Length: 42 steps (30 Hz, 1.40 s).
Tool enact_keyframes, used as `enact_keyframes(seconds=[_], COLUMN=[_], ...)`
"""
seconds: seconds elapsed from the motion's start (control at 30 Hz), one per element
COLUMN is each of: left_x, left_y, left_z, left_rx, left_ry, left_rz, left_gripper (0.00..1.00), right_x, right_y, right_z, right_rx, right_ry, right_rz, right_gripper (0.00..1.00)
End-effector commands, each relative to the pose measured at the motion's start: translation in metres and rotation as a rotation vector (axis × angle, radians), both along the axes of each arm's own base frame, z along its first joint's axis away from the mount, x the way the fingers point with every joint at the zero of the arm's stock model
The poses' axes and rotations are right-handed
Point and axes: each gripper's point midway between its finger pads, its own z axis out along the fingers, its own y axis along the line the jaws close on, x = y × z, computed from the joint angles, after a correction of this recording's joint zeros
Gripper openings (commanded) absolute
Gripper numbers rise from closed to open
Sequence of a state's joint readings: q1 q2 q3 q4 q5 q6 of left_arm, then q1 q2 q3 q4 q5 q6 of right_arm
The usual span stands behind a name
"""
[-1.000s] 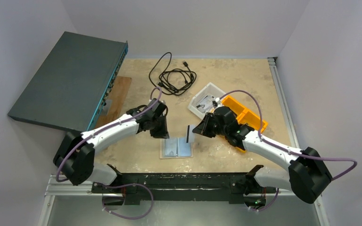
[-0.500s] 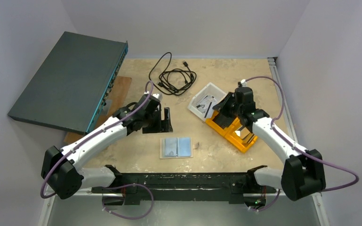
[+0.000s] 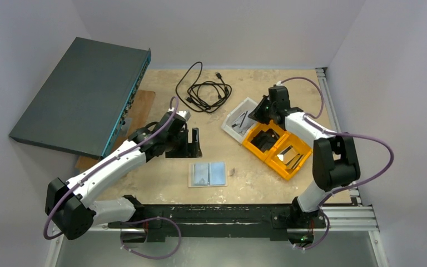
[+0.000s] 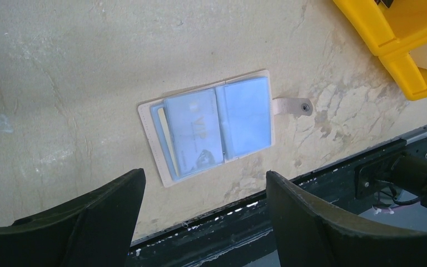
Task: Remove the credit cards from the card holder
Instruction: Place the credit card in the storage box, then remove the credit card from the card holder.
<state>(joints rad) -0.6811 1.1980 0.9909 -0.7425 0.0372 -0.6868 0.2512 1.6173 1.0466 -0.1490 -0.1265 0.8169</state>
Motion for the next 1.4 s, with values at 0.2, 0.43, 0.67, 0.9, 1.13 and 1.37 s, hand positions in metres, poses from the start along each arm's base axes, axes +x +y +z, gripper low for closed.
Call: enact_keyframes(seconds=[0.2,0.43,0.67,0.9,1.13,1.37], left_x=[-0.001,-0.001,-0.001,-0.003,-0.004,-0.006], left_y=[0.000,0.004,0.011,0.036,0.053,0.065], left_z=[0.006,-0.001,-0.010,-0.034,-0.041,-0.039], left_rx=[-0.025,-0.006,0.007,0.055,0.075,0.082], left_ry=[-0.031,-0.021,0.002,0.047,0.053,0.043], left_rz=[-0.011,0.009,0.052,0.184,0.254,0.290], left_gripper=[0.79,0.79,0.80,0.76,0.70,0.64], right_x=[0.027,-0.005,-0.065,-0.151,-0.191,-0.193], right_y=[0.010,0.019,0.052,0.125,0.177,0.196], right_z=[0.028,0.043,0.038,0.018,-0.014,-0.033], right_rx=[-0.032,-0.067,-0.106,-0.078,-0.209,-0.349], right_ry=[-0.076,-0.089,-0.080,-0.048,-0.020,-0.009], right_rz=[0.087,0.151,0.233,0.423,0.536,0.573], right_gripper=[0.43,0.45,0.45,0.44,0.44,0.45])
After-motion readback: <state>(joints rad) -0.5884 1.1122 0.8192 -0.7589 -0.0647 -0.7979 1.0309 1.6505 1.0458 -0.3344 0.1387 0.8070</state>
